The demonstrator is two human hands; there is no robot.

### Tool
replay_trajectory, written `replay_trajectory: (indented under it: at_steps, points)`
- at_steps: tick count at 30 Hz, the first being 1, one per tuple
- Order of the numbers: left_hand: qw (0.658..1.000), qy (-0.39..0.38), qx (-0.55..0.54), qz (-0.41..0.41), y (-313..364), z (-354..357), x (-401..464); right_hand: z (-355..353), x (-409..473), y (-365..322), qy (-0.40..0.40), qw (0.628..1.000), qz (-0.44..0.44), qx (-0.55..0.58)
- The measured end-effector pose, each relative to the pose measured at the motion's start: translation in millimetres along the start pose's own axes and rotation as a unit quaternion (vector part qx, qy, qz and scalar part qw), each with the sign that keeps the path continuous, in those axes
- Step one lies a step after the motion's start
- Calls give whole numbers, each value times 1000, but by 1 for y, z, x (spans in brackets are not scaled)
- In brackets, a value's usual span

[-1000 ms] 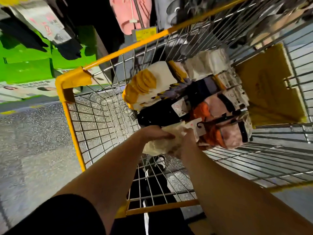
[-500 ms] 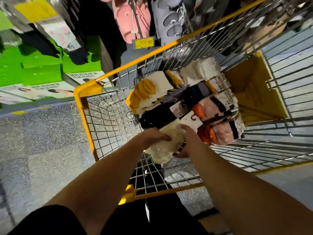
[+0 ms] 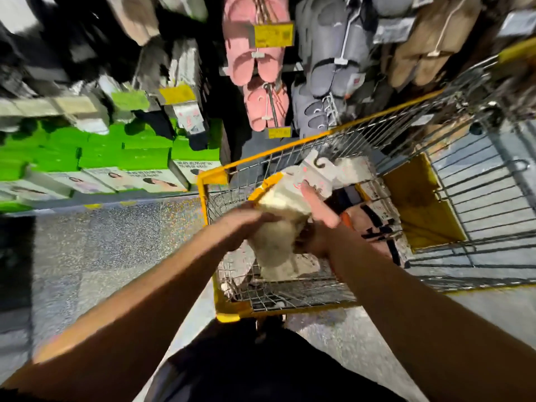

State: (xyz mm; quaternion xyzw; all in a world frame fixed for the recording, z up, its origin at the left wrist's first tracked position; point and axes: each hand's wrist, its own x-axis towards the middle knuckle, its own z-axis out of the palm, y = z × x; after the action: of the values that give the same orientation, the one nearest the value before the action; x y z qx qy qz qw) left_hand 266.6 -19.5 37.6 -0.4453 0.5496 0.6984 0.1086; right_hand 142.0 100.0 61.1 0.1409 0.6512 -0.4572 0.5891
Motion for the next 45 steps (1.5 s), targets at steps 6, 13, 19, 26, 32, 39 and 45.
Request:
replay_trajectory:
  at_steps: [6, 13, 19, 26, 32, 39, 45]
  points:
    - [996, 44, -37, 62, 43, -60, -74, 73, -37, -27, -128, 983, -135, 3]
    - [965, 214, -40, 148, 55, -166, -160, 215, -66, -54, -208, 943, -261, -2]
    - [937, 282, -28, 204, 38, -296, -240, 372, -103, -43, -338, 893, -298, -10]
    - [911, 308, -87, 260, 1, -441, -319, 554, -148, -11, -371, 887, -276, 6]
    - [879, 370, -81, 289, -23, -532, -351, 650, -166, 2, -411, 872, -264, -20]
    - [859, 376, -145, 315, -11, -602, -354, 725, -149, -33, -422, 859, -282, -64]
    - [809, 372, -302, 340, 31, -672, -327, 796, -123, -88, -432, 844, -300, -106]
